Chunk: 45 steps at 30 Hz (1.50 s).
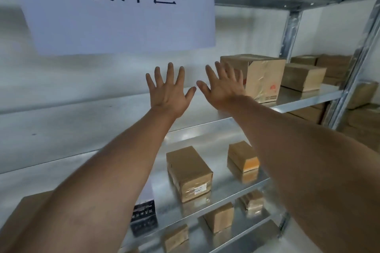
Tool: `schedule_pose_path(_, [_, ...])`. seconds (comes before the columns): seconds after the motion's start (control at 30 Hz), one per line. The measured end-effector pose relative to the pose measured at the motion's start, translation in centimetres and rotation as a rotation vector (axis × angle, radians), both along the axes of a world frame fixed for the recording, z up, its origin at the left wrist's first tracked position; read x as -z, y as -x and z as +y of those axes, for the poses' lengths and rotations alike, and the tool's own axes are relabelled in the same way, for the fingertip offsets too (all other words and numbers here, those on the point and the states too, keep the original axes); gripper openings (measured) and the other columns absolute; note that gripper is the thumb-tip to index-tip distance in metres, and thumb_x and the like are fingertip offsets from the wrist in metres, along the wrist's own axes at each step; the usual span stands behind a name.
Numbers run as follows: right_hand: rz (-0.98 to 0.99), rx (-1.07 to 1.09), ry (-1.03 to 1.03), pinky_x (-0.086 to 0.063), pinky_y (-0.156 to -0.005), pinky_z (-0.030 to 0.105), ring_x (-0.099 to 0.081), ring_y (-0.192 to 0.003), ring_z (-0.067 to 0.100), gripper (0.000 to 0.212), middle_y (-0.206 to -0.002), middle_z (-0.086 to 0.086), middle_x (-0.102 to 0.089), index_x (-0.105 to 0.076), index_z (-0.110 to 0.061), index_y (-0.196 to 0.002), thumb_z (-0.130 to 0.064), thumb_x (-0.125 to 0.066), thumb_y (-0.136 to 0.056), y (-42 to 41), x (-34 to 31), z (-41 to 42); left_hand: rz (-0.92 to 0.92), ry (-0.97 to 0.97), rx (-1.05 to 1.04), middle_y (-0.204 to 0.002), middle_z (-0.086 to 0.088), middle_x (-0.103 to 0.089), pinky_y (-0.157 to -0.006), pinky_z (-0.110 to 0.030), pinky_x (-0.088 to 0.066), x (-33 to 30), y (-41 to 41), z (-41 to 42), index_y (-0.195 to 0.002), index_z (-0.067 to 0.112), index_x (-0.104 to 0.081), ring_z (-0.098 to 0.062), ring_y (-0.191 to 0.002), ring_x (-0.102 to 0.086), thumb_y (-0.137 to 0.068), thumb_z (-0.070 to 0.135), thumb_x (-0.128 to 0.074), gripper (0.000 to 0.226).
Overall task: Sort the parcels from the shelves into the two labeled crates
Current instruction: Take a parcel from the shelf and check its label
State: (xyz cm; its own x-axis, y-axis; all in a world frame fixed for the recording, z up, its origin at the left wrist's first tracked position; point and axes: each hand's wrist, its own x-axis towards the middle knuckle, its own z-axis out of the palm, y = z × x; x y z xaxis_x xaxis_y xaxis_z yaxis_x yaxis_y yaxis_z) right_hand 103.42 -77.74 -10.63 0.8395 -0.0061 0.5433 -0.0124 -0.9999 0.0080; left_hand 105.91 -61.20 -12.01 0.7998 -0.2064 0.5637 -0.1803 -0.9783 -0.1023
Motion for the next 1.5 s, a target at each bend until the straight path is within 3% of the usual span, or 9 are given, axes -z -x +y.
schedule_pose_path(0.37, [-0.14, -0.151, 0.024, -0.005, -0.119, 0.062, -0.007, -0.153, 0.034, 0.06, -0.164, 0.01, -0.02, -0.025, -0.021, -0.156, -0.051, -0.017, -0.105, -6.0, -4.1, -17.6, 0.043, 0.138, -0.281, -0.169, -0.004, -0.003, -0.12, -0.062, -0.004, -3.4, -3.0, -16.9, -0.16, 0.029, -0.006, -0.04, -0.153, -0.005, -0.098, 0.068, -0.009, 0.073])
schedule_pose_path(0.53, [-0.133, -0.174, -0.32, -0.033, -0.109, 0.053, -0.028, -0.142, 0.04, 0.056, -0.155, 0.016, -0.033, -0.035, -0.015, -0.148, -0.048, -0.025, -0.105, -7.7, -4.2, -24.8, 0.184, 0.52, -0.265, -0.16, -0.01, -0.034, -0.118, -0.056, -0.021, -5.8, -3.1, -23.9, -0.154, 0.019, -0.033, -0.037, -0.144, -0.032, -0.097, 0.071, -0.008, 0.081])
schedule_pose_path(0.63, [0.04, -0.151, -0.687, -0.039, -0.086, 0.043, -0.049, -0.122, 0.041, 0.056, -0.138, 0.02, -0.049, -0.034, -0.009, -0.142, -0.049, -0.027, -0.104, -8.5, -4.2, -27.8, 0.345, 0.86, -0.188, -0.136, -0.014, -0.057, -0.092, -0.037, -0.039, -6.9, -2.8, -27.2, -0.138, 0.008, -0.054, -0.029, -0.111, -0.053, -0.098, 0.071, -0.013, 0.085])
schedule_pose_path(0.73, [0.284, -0.154, -0.932, -0.05, -0.091, 0.042, -0.058, -0.112, 0.038, 0.069, -0.13, 0.017, -0.058, -0.043, -0.005, -0.139, -0.06, -0.025, -0.101, -8.9, -3.9, -29.1, 0.499, 1.088, -0.136, -0.12, -0.007, -0.062, -0.083, -0.035, -0.045, -6.2, -3.2, -28.7, -0.133, 0.011, -0.056, -0.025, -0.103, -0.059, -0.096, 0.074, -0.022, 0.08])
schedule_pose_path(0.9, [0.295, -0.327, -1.11, -0.051, -0.071, 0.032, -0.059, -0.085, 0.023, 0.057, -0.109, 0.009, -0.059, -0.055, -0.013, -0.125, -0.056, -0.025, -0.103, -9.7, -2.8, -28.9, 0.392, 1.443, 0.08, -0.105, 0.0, -0.071, -0.078, -0.029, -0.054, -5.7, -3.7, -28.6, -0.115, 0.018, -0.068, -0.018, -0.094, -0.067, -0.097, 0.06, -0.048, 0.049])
schedule_pose_path(1.0, [0.267, -0.526, -1.375, -0.047, -0.078, 0.032, -0.058, -0.096, 0.019, 0.04, -0.119, 0.005, -0.062, -0.053, -0.02, -0.126, -0.049, -0.038, -0.102, -10.7, -1.4, -28.3, 0.311, 1.513, 0.242, -0.114, 0.008, -0.07, -0.075, -0.025, -0.046, -4.9, -3.6, -27.7, -0.123, 0.029, -0.065, -0.008, -0.101, -0.063, -0.1, 0.04, -0.052, 0.029])
schedule_pose_path(1.1, [0.288, -0.684, -1.484, -0.045, -0.093, 0.033, -0.057, -0.109, 0.016, 0.029, -0.119, -0.002, -0.061, -0.048, -0.023, -0.129, -0.035, -0.048, -0.103, -11.5, 0.3, -27.9, 0.281, 1.537, 0.342, -0.123, 0.016, -0.064, -0.1, -0.04, -0.037, -2.3, -4.1, -26.1, -0.129, 0.039, -0.059, -0.007, -0.118, -0.054, -0.099, 0.023, -0.053, 0.035])
schedule_pose_path(1.27, [0.393, -0.815, -1.509, -0.047, -0.065, 0.01, -0.059, -0.1, 0.007, 0.027, -0.117, -0.008, -0.058, -0.04, -0.026, -0.133, -0.027, -0.046, -0.106, -11.5, 2.6, -27.8, 0.24, 1.53, 0.507, -0.129, 0.008, -0.067, -0.105, -0.037, -0.048, 2.5, -4.9, -24.6, -0.136, 0.033, -0.057, -0.017, -0.122, -0.062, -0.097, 0.008, -0.061, 0.047])
schedule_pose_path(1.5, [0.515, -0.828, -1.646, -0.05, -0.067, 0.022, -0.063, -0.093, 0.016, 0.031, -0.108, 0.0, -0.068, -0.044, -0.024, -0.134, -0.023, -0.049, -0.103, -12.6, 3.5, -28.4, 0.258, 1.535, 0.546, -0.13, 0.0, -0.067, -0.1, -0.035, -0.052, 3.7, -6.1, -23.5, -0.138, 0.026, -0.056, -0.021, -0.122, -0.063, -0.09, 0.005, -0.069, 0.054])
